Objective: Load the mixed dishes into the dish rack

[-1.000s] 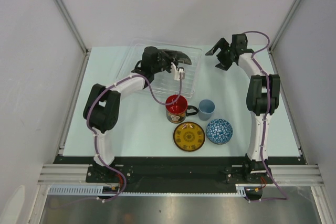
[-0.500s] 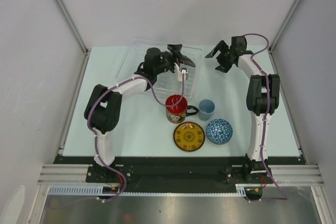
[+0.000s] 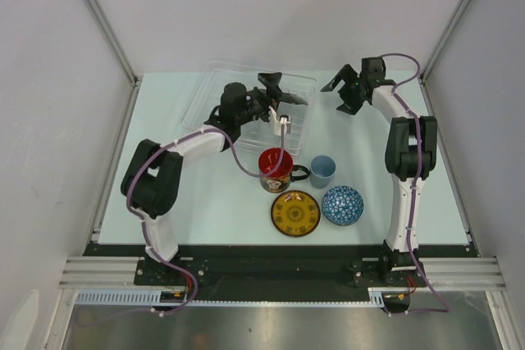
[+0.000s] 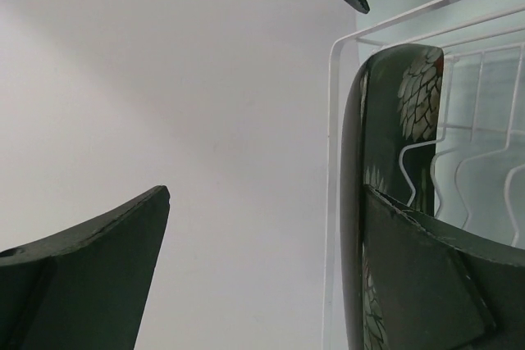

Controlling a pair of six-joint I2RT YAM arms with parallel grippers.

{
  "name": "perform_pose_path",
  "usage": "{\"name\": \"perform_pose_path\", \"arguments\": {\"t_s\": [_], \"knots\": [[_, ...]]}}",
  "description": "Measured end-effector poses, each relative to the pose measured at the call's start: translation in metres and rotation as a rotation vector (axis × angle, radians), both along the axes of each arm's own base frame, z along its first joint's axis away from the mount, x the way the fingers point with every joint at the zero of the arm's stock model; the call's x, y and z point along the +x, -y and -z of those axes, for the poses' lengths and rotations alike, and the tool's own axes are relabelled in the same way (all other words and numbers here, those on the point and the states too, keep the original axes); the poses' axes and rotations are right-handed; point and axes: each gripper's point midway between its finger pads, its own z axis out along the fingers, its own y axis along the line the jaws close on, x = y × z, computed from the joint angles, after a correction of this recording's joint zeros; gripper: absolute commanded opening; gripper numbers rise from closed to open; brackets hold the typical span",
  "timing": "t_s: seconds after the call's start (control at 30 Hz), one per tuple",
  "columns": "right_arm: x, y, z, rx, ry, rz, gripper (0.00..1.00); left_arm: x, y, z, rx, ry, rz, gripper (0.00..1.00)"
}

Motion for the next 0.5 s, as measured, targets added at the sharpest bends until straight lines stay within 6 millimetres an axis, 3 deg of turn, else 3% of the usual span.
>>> {"name": "perform_pose_path", "arguments": {"t_s": [0.27,0.5], "knots": [[-0.004,0.009,-0.003,-0.023,-0.01,0.008,1.0,-0.038,-0.022,-0.01,0.02,-0.002,-0.004,1.0],[-0.005,0.013,-0.017,-0.031,0.011,0.013,1.0,-0.058,-0.029,-0.047,0.007,0.089,0.012,1.0]]}}
